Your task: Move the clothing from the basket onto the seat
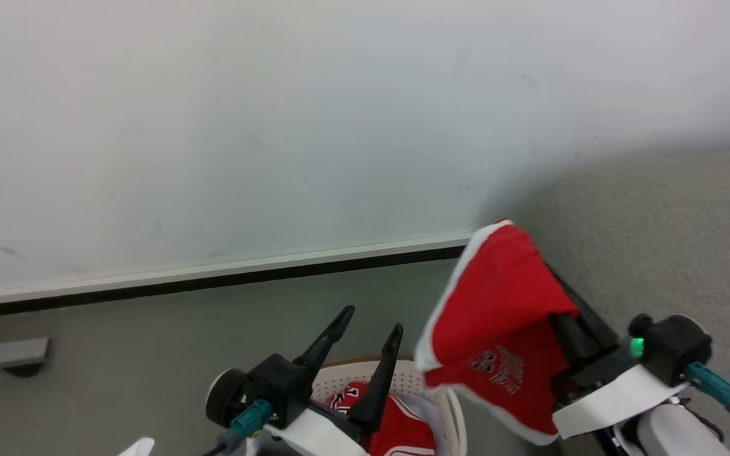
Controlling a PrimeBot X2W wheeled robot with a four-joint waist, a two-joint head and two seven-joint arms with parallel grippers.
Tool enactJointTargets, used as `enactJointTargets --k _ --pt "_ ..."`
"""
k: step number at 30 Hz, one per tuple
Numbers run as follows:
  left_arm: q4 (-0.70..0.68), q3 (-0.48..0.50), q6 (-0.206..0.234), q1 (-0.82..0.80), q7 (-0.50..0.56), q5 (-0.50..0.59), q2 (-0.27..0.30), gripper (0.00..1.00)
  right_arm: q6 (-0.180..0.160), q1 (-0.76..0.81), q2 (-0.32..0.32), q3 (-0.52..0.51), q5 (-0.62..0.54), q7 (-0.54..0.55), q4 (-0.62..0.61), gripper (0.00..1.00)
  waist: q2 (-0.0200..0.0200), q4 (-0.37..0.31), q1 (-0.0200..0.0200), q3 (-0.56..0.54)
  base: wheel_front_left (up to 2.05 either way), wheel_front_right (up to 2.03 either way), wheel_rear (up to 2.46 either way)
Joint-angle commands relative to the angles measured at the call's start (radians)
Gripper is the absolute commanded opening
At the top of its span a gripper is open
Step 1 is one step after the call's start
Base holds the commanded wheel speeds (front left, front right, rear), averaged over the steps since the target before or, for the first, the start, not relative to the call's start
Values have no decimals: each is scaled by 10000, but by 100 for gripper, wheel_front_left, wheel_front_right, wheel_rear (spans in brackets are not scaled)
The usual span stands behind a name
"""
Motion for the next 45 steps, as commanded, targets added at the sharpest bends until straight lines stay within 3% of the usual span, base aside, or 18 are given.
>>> enactJointTargets --k 1,16,24,30,38,45 --pt "48 24 -12 83 -74 -40 0 100 -21 139 -78 -98 -51 5 -70 0 -1 -241 0 98 0 0 0" --pt "715 -247 -167 -374 -678 172 -200 100 -21 712 -220 -1437 -292 5 -446 0 -1 -1768 0 503 0 0 0" --pt "711 -400 -251 -755 -737 297 -218 100 -21 150 -171 -2082 -261 15 -39 0 -1 -1758 0 1241 0 0 0" --pt "677 -552 -453 -1349 -694 523 -181 100 -22 -1630 -350 -2972 -256 193 1033 0 -1 -1383 0 2409 0 0 0" --pt "799 -646 -704 -2169 -873 695 -358 100 -22 -5068 -1057 -5687 -1532 366 3367 0 -1 -365 0 3918 0 0 0" --pt "894 -485 -761 -2643 -1177 666 -428 100 -22 -7832 -1834 -9621 -3671 301 5451 0 -1 533 0 4833 0 0 0"
